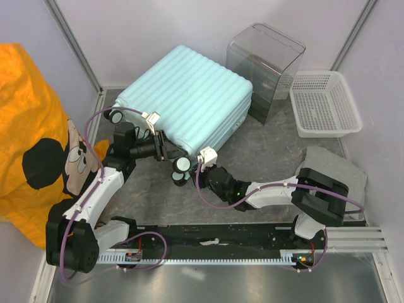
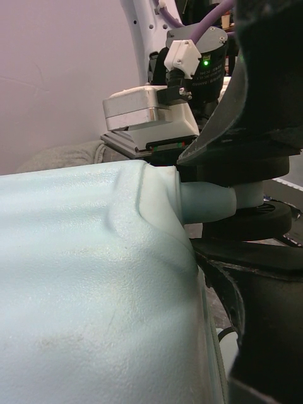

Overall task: Open, take out, and arrange the luggage
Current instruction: Unzip the luggage at the center of the board.

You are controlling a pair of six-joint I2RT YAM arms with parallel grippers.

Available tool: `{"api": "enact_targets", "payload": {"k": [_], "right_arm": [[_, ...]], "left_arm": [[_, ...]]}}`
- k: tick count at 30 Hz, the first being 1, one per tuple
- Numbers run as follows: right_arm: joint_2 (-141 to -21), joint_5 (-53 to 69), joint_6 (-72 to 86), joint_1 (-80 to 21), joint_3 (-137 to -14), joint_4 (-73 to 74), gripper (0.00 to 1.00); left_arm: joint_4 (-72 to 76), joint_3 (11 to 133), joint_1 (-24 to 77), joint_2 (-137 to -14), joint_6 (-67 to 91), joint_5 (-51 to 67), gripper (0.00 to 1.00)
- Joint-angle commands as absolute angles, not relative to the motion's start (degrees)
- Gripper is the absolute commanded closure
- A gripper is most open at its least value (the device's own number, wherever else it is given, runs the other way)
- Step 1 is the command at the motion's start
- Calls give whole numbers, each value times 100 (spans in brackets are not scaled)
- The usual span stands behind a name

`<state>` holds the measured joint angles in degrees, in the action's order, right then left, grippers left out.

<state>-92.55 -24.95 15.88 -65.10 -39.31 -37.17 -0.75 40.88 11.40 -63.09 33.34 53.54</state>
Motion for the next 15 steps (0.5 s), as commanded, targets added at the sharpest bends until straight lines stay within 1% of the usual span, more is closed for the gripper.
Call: {"api": "enact_targets", "payload": {"k": [1,7,11,15], "right_arm": [[-9404,-2759,1714,-6425,-4298,-3955,52],[-9422,-2892,1775,-6425,-4315,-4025,60],[-9430,-2822,1635,-6425,-4342,-4174,70],[-9422,-2497,1424,-6425,-4237,-4587,78]], "left_arm": [[237,4184,1327,-6442,2751,5581,99],[237,4192,1327,-6434,2760,5590,99],[237,4175,1327,-6442,2760,5599,98],[237,4175,1327,-6434,2760,5599,99]]}}
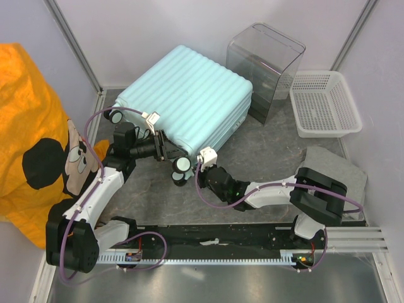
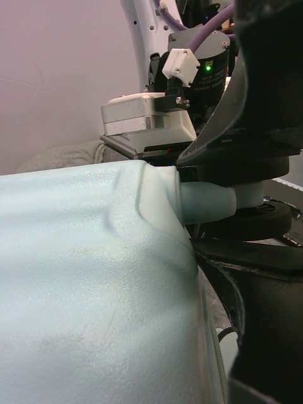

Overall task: Open, take out, and arrange the luggage
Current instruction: Unzip the luggage at the center of the board.

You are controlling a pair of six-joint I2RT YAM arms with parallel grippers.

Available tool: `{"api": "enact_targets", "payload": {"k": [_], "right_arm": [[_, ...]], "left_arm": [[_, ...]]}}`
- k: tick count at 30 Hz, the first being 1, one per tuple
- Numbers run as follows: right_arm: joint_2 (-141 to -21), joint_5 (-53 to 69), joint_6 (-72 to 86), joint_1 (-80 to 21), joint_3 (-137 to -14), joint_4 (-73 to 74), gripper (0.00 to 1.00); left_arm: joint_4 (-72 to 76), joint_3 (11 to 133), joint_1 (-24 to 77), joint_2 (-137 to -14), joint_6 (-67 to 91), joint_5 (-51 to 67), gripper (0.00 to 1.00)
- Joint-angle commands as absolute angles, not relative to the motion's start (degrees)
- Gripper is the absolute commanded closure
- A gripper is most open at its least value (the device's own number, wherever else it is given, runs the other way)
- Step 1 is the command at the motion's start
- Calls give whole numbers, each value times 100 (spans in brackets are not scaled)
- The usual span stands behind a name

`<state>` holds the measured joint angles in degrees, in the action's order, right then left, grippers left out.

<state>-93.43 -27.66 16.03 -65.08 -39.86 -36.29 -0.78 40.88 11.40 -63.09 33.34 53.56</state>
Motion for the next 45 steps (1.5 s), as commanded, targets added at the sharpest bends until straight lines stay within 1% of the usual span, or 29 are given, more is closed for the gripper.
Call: {"api": "enact_targets", "payload": {"k": [1,7,13,26,45], "right_arm": [[-9413,-2435,1389,-6425,-4202,-4788,82],[-9422,-2206,1187,-6442,-4070,-5150,94],[-9448,-2259,1099,-6478,-4017,-5247,100],[-9949,-1706,1099,-6750,-4587,-5563,100],[-10669,-1573,668,-6829,-5370,-5546,100]], "left_arm": [[237,4175,1327,-6434,2760,5599,98],[237,4166,1318,-6451,2769,5599,99],[255,4175,1327,-6442,2777,5607,98],[518,4069,1327,-6460,3006,5757,98],[1327,3823,1318,-6477,3682,6152,98]]}}
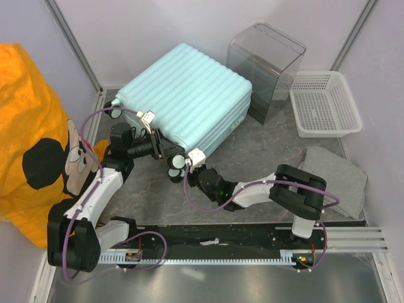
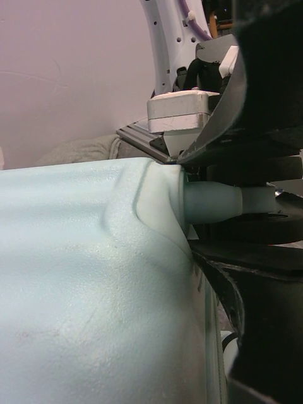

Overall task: Open, take out, and arrange the luggage
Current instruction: Unzip the luggage at the center of the board.

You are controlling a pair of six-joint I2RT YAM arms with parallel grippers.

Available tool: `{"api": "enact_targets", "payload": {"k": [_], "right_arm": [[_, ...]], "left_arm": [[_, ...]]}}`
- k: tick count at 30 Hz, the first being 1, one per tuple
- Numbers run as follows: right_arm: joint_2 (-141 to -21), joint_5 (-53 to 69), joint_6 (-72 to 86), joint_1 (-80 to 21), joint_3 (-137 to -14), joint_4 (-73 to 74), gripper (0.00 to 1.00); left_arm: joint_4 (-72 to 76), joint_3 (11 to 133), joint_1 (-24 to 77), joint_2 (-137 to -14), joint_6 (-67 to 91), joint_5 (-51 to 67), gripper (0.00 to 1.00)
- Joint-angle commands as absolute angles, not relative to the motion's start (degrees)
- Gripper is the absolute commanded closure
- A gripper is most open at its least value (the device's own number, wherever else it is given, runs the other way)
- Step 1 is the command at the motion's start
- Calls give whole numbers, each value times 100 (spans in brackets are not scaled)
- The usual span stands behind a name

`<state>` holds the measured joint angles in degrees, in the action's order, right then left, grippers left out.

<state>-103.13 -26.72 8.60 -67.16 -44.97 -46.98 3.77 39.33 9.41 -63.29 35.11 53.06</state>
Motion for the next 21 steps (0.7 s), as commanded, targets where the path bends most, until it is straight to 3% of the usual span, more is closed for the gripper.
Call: {"api": "enact_targets", "payload": {"k": [1,5,11,15,21], "right_arm": [[-10713,-1521,651,-6829,-5396,-5563,100],[-10819,-1407,615,-6829,-5546,-5563,95],[-10329,-1775,475,-6829,-5214,-5353,71],[-9801,-2161,334,-6829,-4765,-5090,46],[-8773,-2557,606,-6829,-3930,-4326,27]], "left_arm": [[1353,3815,1318,-6478,3709,6178,98],[1433,3797,1327,-6451,3771,6223,99],[1204,3876,1266,-6293,3569,6100,98],[1107,3885,1178,-6249,3551,6038,98],[1116,3893,1178,-6293,3612,6021,98]]}}
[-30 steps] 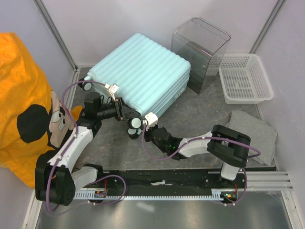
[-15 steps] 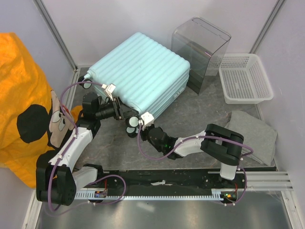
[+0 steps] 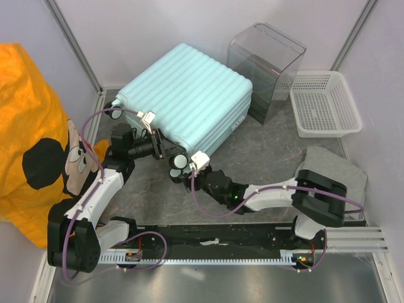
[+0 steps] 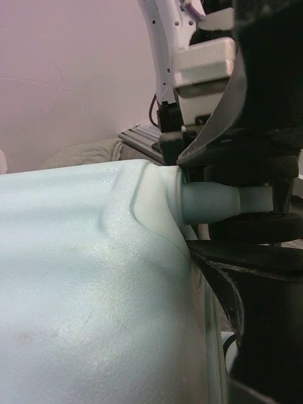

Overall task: Open, take out, and arrange the luggage
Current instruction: Unzip the luggage at the center of the board.

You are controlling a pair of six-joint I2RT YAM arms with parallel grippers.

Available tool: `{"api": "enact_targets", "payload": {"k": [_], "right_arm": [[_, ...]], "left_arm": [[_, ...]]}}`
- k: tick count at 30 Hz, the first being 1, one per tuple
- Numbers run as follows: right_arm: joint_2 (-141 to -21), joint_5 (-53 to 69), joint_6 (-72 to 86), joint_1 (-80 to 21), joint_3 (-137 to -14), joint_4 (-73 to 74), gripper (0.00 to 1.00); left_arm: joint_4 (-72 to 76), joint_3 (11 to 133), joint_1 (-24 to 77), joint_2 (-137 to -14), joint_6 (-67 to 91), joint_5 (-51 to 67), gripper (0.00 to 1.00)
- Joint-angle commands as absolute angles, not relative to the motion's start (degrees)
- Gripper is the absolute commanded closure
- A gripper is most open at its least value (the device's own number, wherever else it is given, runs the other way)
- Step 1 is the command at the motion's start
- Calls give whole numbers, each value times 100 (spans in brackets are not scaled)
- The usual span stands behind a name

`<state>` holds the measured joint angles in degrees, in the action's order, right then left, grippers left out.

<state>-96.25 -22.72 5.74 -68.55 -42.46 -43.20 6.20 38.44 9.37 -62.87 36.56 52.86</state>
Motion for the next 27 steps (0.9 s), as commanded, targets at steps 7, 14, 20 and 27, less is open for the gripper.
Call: {"api": "enact_targets", "payload": {"k": [7,14,20,27], "right_arm": [[-7577,-2234,1072,-6680,-4393,-2664,23],[-7513,-1477,1687,-6496,-5140,-1733,14],[-7296,-1213,2021,-6460,-5010,-2206,9],[-7224,-1598,2082,-6460,-5228,-2023,3]], "left_arm": [[1626,3718,1178,-6249,4340,5679,99],[2117,3569,1178,-6117,4860,5177,99],[2215,3445,1178,-6064,4957,4843,99],[2575,3235,1178,-6038,5282,4457,99]]}}
